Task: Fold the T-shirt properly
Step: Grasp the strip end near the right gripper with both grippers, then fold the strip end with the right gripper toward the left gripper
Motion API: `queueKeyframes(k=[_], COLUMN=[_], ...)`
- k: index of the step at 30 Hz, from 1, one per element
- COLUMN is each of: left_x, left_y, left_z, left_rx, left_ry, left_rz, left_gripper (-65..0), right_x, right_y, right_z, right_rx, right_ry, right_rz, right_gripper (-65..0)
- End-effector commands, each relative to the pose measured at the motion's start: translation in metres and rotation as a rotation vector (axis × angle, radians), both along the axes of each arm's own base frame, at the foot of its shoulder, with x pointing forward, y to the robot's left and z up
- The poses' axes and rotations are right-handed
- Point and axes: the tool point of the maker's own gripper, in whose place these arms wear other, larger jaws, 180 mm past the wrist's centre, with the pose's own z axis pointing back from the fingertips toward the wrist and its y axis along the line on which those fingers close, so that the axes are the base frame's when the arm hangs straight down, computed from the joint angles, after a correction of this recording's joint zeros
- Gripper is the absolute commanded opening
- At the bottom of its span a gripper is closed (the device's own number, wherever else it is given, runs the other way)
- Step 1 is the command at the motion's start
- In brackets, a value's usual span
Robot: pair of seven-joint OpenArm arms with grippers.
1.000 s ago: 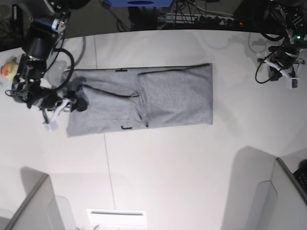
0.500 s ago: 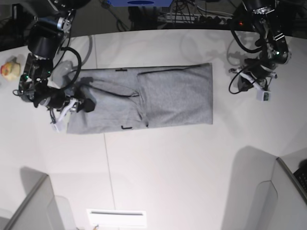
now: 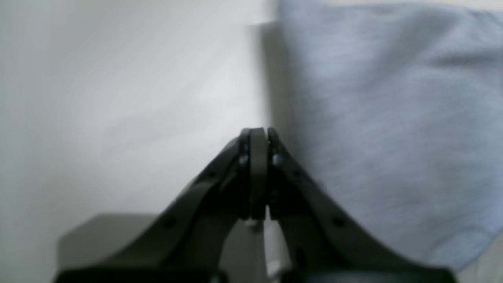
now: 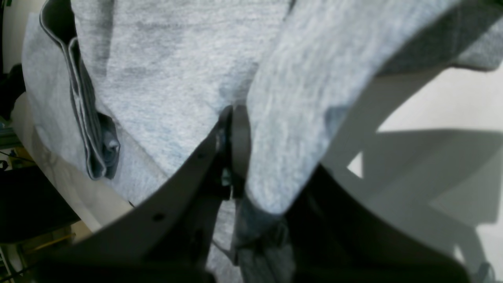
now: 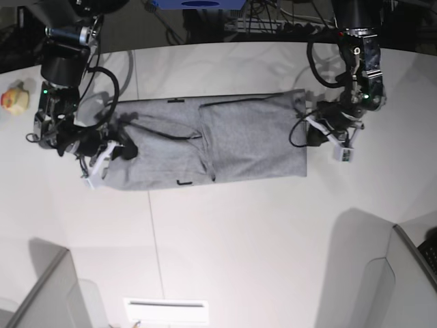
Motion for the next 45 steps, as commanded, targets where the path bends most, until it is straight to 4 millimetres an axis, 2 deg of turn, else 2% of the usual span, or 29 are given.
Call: queueKeyframes(k=[1,6,10,13,20,26,29,34,39,45], left_x=[0.003,0.001,0.002,0.005,-0.001,-0.011,-0.019,-0.023,-0.031,-0.030], left_y=[0.000,-0.009,-0.009,-0.012,0.003,0.022,0.027,0.031,0.044,0.068], left_z=[0.001,-0.002,0.000,0.011,0.028,0.026,0.022,0.019,0.018,0.026], left_rx=[0.012,0.008,0.009,0.017,0.081,0.136,0.150,0.160,0.192,0.213], left_ry=[0.004,0.013,0.008,-0.023,-0.057,-0.031,-0.012,0.001,0.021,0.006], left_rz=[-0.006,-0.027,-0.029,-0.042,-0.071,-0.087,-0.092,-0.092,-0.098,-0.031], left_gripper=[-65.0,-65.0,-65.0,-65.0,-65.0,-65.0,-65.0,-65.0,-65.0,-65.0], right_x=[-0.013,0.001,0.005,0.008,0.006,-0.002,-0.005,-0.005,-0.009,-0.017], right_y=[-0.013,-0.015,0.010,0.036,0.085,0.129,0.144,0.152,0.159,0.186], right_z=[-0.008,0.024,0.049,0.067,0.100,0.115,0.122,0.129,0.145,0.153], right_rx=[-0.115,-0.181,-0.206,-0.192,-0.134,-0.066,-0.025,0.000,0.016,0.047], right_ry=[0.067,-0.024,-0.098,-0.146,-0.214,-0.225,-0.233,-0.246,-0.287,-0.308], right_rz=[0.051,0.057,0.077,0.074,0.061,0.079,0.073,0.071,0.073,0.138], right_gripper=[-65.0,-65.0,-65.0,-65.0,-65.0,-65.0,-65.0,-65.0,-65.0,-65.0])
